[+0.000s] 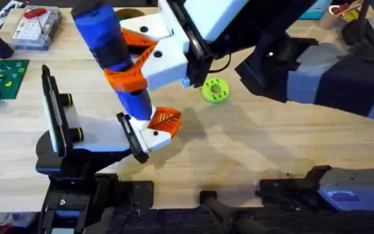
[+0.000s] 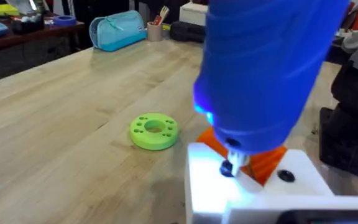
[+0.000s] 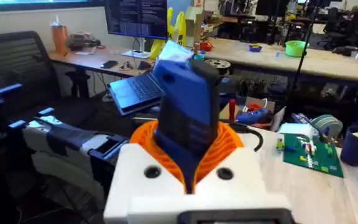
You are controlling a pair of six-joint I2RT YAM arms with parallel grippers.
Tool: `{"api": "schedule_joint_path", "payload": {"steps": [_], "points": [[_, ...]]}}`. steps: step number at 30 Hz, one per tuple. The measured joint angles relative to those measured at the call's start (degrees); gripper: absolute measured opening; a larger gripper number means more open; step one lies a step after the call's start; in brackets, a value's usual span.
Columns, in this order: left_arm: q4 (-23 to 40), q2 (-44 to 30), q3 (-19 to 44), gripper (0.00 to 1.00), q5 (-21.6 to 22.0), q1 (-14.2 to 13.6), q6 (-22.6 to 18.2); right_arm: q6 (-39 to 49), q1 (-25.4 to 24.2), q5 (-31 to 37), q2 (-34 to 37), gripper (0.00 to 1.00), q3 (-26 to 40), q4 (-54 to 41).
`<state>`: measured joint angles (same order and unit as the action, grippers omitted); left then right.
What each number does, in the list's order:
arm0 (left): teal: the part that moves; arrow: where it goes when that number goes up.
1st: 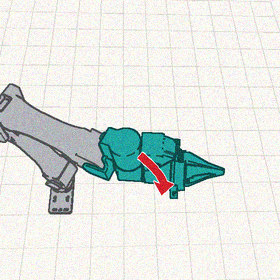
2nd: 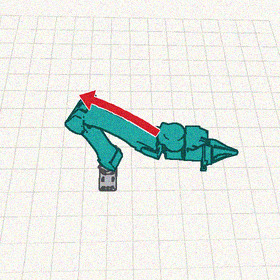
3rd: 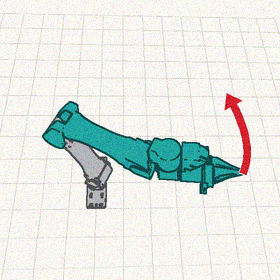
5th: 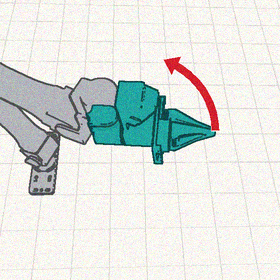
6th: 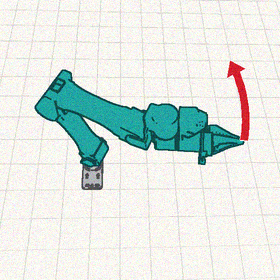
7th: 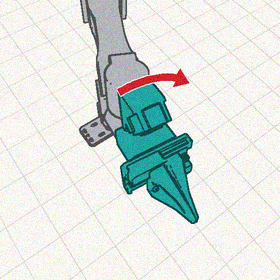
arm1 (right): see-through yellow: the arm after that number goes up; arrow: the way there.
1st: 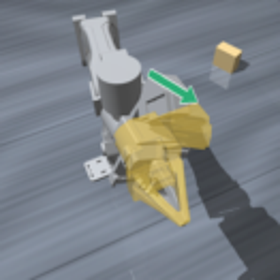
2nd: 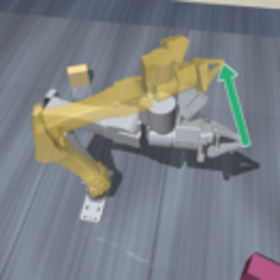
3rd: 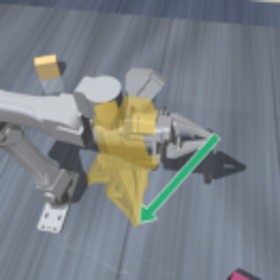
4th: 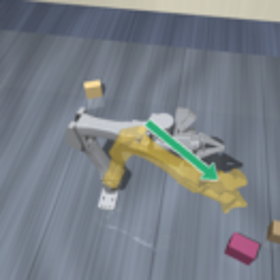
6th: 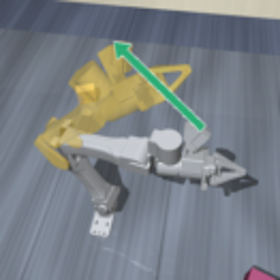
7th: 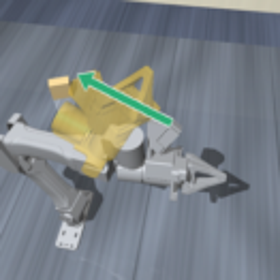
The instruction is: Pick up the gripper from the table and insert it into the empty holder that is missing its gripper. Then pick up a screw, insert it into the mounting hole, and use the screwdriver to tighten it. Finally, clean up the table by picking up the vegetable and placing it into the bucket.
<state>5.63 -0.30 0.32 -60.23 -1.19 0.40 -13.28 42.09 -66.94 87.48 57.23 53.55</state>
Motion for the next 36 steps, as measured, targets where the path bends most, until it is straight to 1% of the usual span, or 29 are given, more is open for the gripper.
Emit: {"api": "schedule_joint_path", "payload": {"steps": [36], "points": [[0.0, 0.0, 0.0, 0.012, 0.0, 0.0, 0.0, 0.0, -0.7, -0.9, 0.0, 0.024, 0.0, -0.7]]}}
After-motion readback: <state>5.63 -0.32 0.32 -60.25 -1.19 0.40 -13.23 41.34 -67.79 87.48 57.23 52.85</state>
